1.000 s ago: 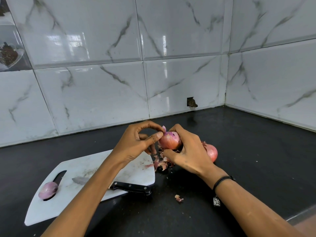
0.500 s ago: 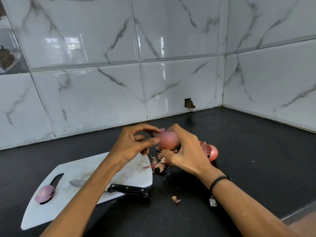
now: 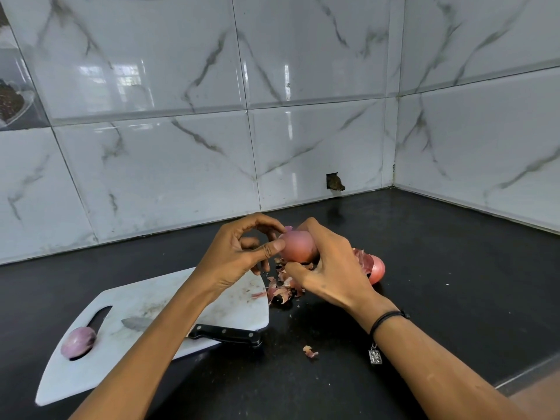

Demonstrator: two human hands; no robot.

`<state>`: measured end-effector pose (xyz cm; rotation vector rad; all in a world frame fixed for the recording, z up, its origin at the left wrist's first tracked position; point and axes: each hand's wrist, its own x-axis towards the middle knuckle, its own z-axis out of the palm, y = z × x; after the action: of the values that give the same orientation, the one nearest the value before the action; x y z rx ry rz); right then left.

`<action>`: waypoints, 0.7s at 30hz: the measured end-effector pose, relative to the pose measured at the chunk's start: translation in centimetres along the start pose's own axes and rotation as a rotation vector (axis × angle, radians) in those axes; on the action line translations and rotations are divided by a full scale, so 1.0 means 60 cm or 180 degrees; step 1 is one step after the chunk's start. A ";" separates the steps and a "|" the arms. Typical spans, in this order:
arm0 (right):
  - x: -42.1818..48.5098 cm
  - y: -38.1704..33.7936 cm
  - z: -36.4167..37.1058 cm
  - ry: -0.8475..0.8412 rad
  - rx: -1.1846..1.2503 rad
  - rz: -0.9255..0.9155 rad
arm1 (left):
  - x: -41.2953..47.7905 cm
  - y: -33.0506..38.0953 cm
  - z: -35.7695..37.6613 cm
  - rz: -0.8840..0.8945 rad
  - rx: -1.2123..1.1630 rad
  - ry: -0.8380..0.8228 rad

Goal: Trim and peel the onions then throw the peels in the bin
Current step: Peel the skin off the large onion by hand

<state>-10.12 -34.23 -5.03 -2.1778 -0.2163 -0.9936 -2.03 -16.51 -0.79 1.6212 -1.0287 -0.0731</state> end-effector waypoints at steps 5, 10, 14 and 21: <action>0.001 0.003 -0.002 -0.0006 -0.0128 -0.0041 | 0.000 0.001 -0.001 -0.0014 0.0067 -0.0062; 0.000 -0.001 -0.002 -0.0107 -0.0354 -0.0144 | 0.001 0.000 -0.006 0.0012 0.0206 -0.0128; -0.001 -0.001 0.000 -0.0106 -0.0371 -0.0062 | 0.002 -0.006 0.001 0.0097 0.0504 -0.0077; -0.002 -0.004 -0.001 -0.0090 -0.0287 0.0137 | 0.006 -0.021 0.022 0.0197 0.1073 0.0235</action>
<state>-10.33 -34.08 -4.96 -2.2699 -0.1397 -0.9656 -1.80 -17.79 -2.10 1.8777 -1.0746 0.2109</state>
